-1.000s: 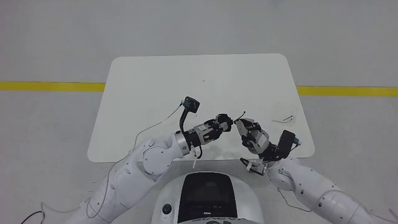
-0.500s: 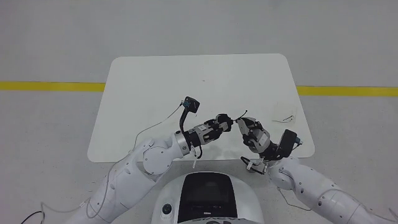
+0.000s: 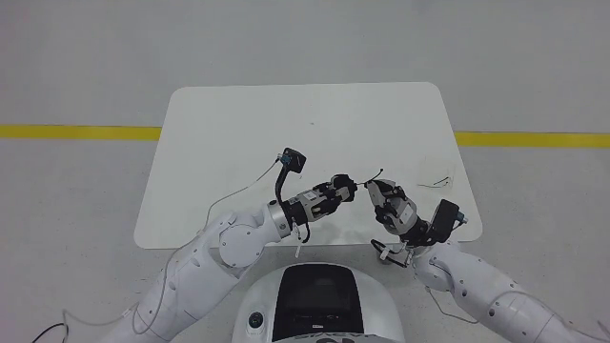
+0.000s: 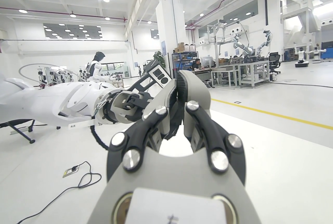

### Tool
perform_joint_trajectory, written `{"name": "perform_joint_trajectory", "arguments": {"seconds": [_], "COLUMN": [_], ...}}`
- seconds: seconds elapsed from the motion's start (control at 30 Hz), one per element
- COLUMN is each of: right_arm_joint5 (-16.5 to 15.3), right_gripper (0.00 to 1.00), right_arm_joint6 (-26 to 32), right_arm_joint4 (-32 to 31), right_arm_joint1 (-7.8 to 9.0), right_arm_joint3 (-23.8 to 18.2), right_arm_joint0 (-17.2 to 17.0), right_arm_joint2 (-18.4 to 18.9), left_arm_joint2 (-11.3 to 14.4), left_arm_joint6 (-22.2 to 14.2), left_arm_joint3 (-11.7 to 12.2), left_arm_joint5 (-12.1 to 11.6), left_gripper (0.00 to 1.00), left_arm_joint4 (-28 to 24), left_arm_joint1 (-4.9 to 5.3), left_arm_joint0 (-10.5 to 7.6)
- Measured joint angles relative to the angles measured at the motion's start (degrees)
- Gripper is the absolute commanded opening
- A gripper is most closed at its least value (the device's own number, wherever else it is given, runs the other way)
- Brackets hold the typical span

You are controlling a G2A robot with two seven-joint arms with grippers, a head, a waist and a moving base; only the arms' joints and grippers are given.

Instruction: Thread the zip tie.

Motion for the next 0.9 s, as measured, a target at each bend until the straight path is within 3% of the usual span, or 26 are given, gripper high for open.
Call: {"name": "perform_joint_trajectory", "arguments": {"seconds": [0.9], "right_arm_joint5": [0.00], "right_gripper": [0.00], "right_arm_joint6": [-0.11], "right_arm_joint4": [-1.05], "right_arm_joint1": [-0.64], "right_arm_joint3": [0.49], "right_arm_joint0": [-0.07], "right_arm_joint2": [0.64], "left_arm_joint2": [0.00], "left_arm_joint6": [0.00], "left_arm_joint3": [0.00], "left_arm_joint5": [0.00], "left_gripper": [0.00], "left_arm_joint4": [0.00], "left_arm_joint1": [0.00], "left_arm_joint0": [0.00]}}
